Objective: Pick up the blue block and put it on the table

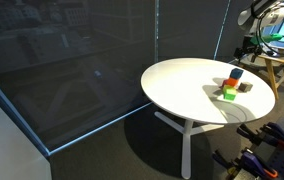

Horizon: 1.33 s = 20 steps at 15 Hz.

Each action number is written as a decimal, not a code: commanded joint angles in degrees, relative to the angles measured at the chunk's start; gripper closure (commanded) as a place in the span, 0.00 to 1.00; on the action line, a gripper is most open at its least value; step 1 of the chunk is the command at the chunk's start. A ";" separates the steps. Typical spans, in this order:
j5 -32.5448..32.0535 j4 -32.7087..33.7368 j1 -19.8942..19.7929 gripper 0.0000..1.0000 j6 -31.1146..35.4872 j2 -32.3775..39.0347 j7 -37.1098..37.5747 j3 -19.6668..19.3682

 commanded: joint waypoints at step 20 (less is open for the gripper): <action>-1.52 1.08 -1.44 0.00 5.17 3.75 -7.07 1.24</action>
